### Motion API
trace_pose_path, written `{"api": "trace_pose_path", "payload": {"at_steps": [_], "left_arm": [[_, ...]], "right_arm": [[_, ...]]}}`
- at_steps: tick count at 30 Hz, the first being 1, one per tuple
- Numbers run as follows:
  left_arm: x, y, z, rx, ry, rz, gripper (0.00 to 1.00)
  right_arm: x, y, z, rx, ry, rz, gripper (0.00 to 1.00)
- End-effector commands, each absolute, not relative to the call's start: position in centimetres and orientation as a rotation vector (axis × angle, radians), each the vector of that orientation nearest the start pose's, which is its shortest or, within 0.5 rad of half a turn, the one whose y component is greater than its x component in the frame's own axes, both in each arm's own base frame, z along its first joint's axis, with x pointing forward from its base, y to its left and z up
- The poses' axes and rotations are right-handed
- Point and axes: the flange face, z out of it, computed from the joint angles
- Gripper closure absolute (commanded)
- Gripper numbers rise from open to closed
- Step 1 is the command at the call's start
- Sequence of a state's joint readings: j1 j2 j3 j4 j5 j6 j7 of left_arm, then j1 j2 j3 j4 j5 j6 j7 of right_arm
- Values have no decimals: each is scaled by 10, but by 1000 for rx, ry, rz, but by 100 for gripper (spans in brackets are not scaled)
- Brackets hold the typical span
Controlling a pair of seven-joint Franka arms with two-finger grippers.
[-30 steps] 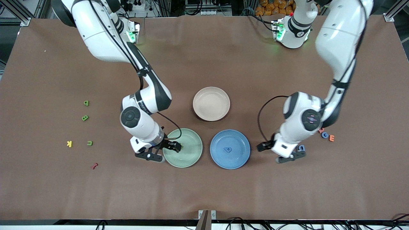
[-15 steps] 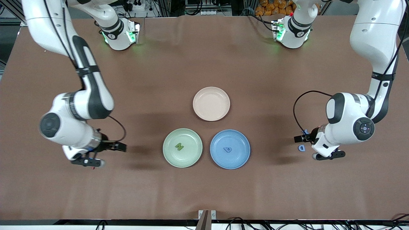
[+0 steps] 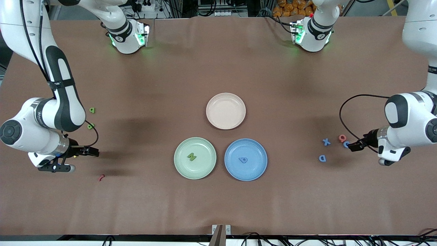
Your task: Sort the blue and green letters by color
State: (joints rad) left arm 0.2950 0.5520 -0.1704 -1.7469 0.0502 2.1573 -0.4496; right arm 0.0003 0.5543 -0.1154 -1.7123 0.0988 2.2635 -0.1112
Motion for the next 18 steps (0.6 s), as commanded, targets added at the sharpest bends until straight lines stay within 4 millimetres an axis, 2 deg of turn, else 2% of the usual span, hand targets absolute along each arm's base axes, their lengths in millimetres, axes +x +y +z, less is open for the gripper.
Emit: {"api": "trace_pose_path", "payload": {"at_steps": [1,8,15,18], "left_arm": [[648,88,249,-2943,-1121,123,0],[655,83,219,-2890,-1169,91,0],[651,88,187,-2892,-1165,93,0],[649,87,183,-2891,-1166,100,0]], "right_arm": [[651,-79,251,-3156,56,-61,10],[647,-83,228,-3161,55,-82,20],[644,-83,206,-3168,39,-117,22],[643,-84,198,-3169,30,-117,22]]}}
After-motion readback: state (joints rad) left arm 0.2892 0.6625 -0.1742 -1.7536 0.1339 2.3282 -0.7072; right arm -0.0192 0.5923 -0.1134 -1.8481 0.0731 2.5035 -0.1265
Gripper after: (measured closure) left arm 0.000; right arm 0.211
